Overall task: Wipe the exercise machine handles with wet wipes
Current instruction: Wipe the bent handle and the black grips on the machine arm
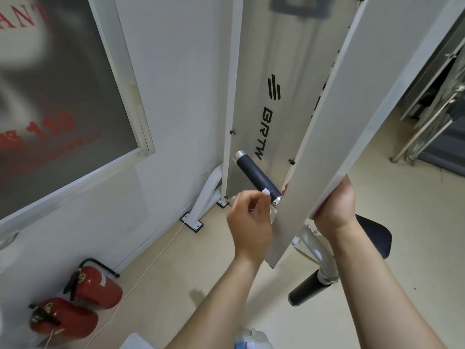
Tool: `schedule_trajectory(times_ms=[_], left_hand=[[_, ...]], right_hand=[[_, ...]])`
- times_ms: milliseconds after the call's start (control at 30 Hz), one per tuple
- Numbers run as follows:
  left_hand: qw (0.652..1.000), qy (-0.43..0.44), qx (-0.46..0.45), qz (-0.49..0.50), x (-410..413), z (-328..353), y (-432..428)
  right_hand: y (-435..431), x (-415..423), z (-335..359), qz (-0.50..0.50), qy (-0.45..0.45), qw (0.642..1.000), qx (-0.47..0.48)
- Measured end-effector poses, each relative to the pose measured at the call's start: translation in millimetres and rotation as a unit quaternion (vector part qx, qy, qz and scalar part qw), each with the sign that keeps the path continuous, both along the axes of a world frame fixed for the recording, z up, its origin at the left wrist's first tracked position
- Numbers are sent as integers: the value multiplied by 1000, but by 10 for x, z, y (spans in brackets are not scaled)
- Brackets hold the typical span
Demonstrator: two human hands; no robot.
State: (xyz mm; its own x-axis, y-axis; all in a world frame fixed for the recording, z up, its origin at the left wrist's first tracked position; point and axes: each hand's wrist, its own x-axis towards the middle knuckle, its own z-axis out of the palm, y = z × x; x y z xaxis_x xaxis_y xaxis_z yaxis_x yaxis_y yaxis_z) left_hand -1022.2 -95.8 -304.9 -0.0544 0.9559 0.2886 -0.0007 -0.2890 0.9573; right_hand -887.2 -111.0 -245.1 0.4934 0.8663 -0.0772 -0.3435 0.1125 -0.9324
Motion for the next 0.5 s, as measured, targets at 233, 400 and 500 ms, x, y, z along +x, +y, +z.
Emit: schedule_trajectory(times_ms=[233,400,500], left_hand=[[984,-105,-106,96,76,161,489],[996,-47,-81,-9,91,-70,-45],[994,-66,-91,-3,83,-37,86]], right_hand=[[23,8,-14,-6,-6,1000,-8],[38,25,-34,-6,-8,1000,-1],[37,54,-51,-5,-6,1000,-8]])
